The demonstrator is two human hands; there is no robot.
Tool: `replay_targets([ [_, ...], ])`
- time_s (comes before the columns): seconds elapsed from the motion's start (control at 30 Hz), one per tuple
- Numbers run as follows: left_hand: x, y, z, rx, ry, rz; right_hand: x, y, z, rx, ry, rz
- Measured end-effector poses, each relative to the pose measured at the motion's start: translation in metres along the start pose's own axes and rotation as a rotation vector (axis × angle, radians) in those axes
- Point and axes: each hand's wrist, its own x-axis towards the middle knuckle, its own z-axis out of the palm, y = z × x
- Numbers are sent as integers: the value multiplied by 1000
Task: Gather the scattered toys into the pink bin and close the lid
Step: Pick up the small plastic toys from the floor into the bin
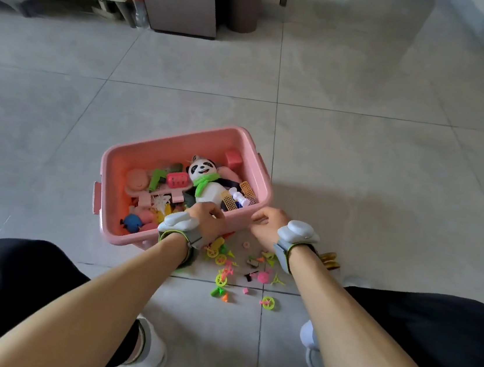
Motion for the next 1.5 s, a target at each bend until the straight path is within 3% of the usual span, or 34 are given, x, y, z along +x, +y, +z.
replay_targets([
  [0.13,-10,-26,30,196,-45,46,-14,34,8,11,-40,71],
  [0.3,-17,-49,70,279,-236,45,-36,82,17,-15,-88,169],
  [0.5,-29,-74,101,407,-398,-60,-45,121,24,-16,-149,261],
  [0.67,-29,-97,127,490,-398,-21,-34,142,45,-2,-177,325],
  [1.13,2,-136,178,400,-311,-62,-2,186,90,-52,-219,481],
  [1.4,2,-130,186,290,-261,-132,6,199,100,-172,-160,381],
  [1.5,-1,-124,185,235,-227,-234,10,202,109,-189,-189,366],
])
